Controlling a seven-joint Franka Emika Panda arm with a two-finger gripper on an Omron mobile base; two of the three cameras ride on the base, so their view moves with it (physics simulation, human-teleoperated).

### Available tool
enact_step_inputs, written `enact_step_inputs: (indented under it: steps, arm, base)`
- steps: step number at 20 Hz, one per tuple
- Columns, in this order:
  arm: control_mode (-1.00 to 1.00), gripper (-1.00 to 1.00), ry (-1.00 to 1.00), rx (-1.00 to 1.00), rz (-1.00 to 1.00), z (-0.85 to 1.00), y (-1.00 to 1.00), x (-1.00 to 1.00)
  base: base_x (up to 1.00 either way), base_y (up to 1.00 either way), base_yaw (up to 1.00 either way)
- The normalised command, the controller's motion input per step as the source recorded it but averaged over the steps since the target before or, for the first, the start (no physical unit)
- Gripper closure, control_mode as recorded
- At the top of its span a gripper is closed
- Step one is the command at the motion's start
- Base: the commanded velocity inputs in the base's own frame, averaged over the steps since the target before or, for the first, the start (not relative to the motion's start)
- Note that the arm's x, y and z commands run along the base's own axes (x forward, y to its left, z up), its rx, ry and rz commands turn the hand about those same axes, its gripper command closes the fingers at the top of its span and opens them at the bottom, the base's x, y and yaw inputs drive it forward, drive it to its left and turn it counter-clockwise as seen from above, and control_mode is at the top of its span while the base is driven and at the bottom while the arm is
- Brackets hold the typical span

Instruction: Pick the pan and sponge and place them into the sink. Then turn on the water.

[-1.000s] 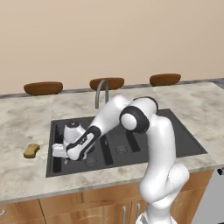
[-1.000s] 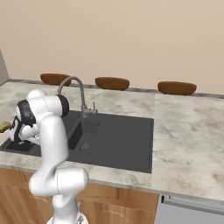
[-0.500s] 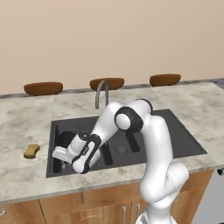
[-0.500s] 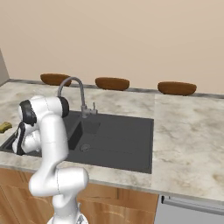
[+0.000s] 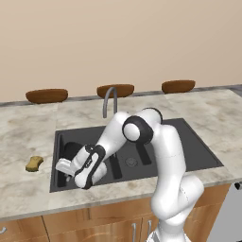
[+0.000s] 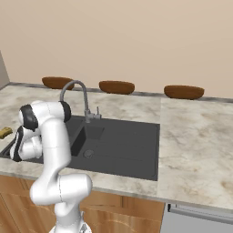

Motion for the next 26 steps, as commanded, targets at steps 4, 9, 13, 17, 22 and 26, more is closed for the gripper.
enact_step_inputs:
  steps: [4, 9, 13, 17, 22, 26]
  arm:
    - [-1.0, 1.0, 0.29, -0.19, 0.04, 0.0, 0.26, 0.18]
    - [-1.0, -1.0, 0.3, -0.21, 0.07, 0.0, 0.25, 0.06]
    - [-1.0, -1.0, 0.26, -0.21, 0.03, 0.0, 0.31, 0.0]
    - [-1.0, -1.0, 0.05, -0.14, 0.0, 0.34, 0.12, 0.0]
    - [-1.0, -1.0, 0.11, -0.2, 0.01, 1.0, 0.19, 0.0]
    - [-1.0, -1.0, 0.12, -0.3, 0.11, 1.0, 0.62, -0.07]
  base:
    - [0.0, 0.0, 0.0]
    - [0.0, 0.0, 0.0]
    - [0.0, 0.0, 0.0]
    - [0.0, 0.0, 0.0]
    - [0.0, 0.0, 0.0]
    - [0.0, 0.0, 0.0]
